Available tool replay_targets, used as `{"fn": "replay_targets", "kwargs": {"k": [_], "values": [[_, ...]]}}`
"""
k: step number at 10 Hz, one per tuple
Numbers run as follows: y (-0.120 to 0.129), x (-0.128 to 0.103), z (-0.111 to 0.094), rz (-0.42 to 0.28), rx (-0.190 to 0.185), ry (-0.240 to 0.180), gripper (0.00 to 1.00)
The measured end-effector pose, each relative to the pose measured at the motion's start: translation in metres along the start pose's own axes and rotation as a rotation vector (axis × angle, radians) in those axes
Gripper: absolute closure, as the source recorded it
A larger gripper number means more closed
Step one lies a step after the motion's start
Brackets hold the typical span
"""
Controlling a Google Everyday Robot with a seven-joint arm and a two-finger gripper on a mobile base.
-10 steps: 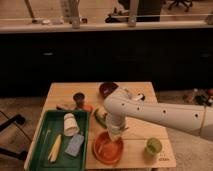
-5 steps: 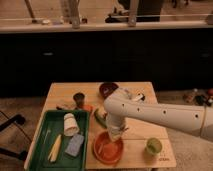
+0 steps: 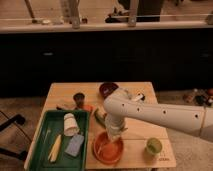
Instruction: Place fork in red bowl
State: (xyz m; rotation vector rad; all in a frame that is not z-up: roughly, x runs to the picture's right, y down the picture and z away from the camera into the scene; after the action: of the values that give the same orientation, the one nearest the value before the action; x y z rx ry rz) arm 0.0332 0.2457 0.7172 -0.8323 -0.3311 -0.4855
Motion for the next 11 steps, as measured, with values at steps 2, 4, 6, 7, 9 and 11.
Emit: {"fn": "replay_targets", "kwargs": {"k": [2, 4, 6, 7, 9, 11], "values": [[-0.0006, -0.0037, -0.002, -0.032, 0.006, -0.033, 1.0], [-0.0011, -0.0055, -0.003, -0.053, 0.014, -0.063, 1.0], [0.0001, -0.0064, -0.0032, -0.066, 0.023, -0.102, 1.0], [0.0008, -0.0075, -0.0027, -0.074, 0.034, -0.137, 1.0], [0.0046, -0.0072, -0.0013, -0.084, 0.041, -0.192, 1.0], [0.003, -0.012, -0.0001, -0.105, 0.049, -0.209, 1.0]]}}
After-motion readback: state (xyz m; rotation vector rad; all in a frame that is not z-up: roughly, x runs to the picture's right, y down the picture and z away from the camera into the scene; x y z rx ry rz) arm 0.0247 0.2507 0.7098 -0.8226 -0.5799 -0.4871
